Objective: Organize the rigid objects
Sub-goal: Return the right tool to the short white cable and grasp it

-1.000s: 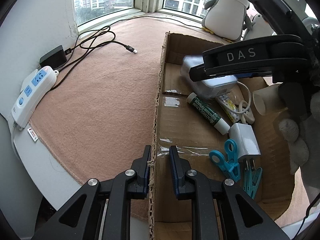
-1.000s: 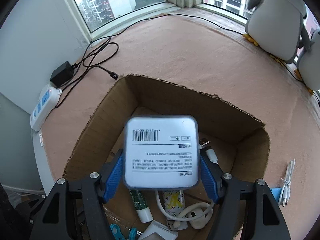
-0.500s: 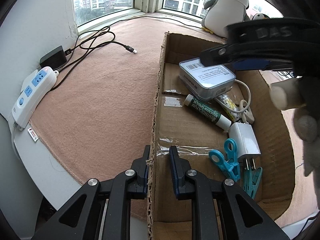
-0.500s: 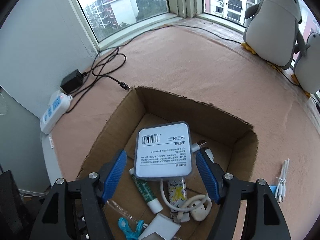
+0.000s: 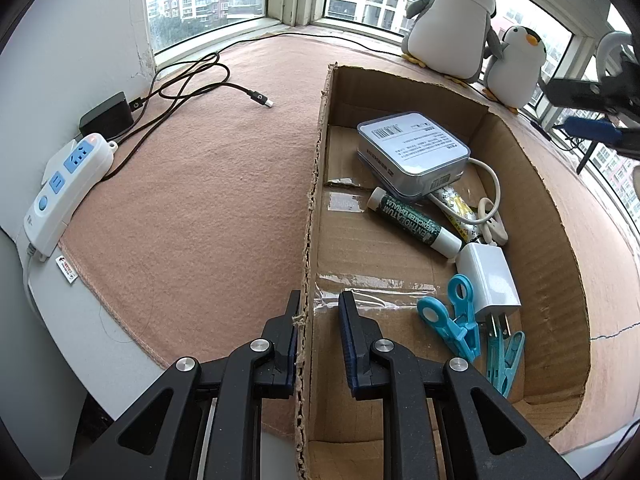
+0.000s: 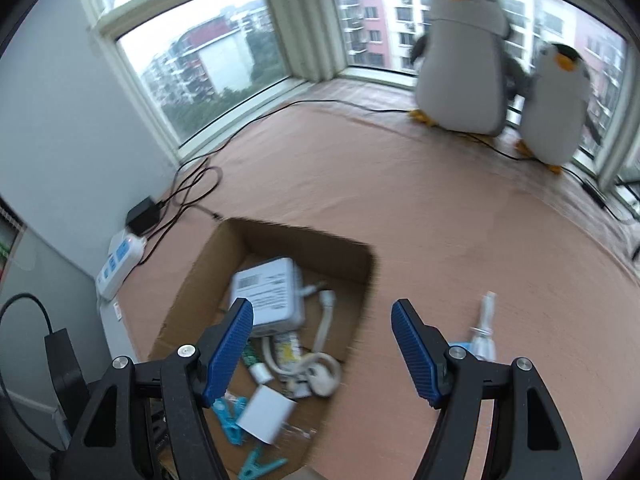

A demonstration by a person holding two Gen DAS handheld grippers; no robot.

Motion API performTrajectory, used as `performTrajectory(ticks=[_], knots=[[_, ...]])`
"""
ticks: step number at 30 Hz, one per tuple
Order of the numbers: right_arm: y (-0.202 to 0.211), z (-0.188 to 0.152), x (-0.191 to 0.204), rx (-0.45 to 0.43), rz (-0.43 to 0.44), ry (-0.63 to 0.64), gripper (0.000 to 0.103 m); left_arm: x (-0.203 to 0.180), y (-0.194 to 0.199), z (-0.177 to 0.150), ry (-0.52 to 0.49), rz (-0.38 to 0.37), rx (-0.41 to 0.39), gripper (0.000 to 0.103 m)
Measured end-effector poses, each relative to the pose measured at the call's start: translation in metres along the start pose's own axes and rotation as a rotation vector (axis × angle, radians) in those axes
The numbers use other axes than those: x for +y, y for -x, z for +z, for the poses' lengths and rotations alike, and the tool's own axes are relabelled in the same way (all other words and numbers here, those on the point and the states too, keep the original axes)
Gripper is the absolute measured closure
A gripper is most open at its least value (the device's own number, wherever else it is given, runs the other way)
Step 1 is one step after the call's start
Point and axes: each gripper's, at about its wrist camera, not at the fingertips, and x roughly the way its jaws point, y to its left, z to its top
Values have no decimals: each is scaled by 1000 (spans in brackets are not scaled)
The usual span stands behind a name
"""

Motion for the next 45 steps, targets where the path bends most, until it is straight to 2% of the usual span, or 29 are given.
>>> performTrajectory(ticks=[8, 15, 19, 26, 28, 31, 35, 37, 45], knots=[[17, -3, -70, -8, -60, -139, 35, 0, 0, 0, -2, 2, 0, 84], [-3, -12, -127, 58, -99, -254, 35, 0, 0, 0, -2, 2, 0, 84], [-18, -18, -144, 100, -98, -289, 35, 0, 0, 0, -3, 3, 0, 84], [-47, -19, -147, 164, -119, -291, 36, 0, 0, -1, -4, 2, 0, 84], [-53, -19, -144, 182, -128, -286, 47, 0, 0, 0, -2, 2, 0, 84], [-62, -16, -141, 210, -134, -278, 58, 0, 0, -1, -3, 2, 0, 84], [-70, -13, -137, 227, -142, -270, 64, 0, 0, 0, -3, 2, 0, 84], [-74, -13, -136, 239, -147, -269, 70, 0, 0, 0, -3, 1, 0, 84], [-81, -14, -133, 259, -163, -261, 81, -1, 0, 0, -2, 0, 1, 84]])
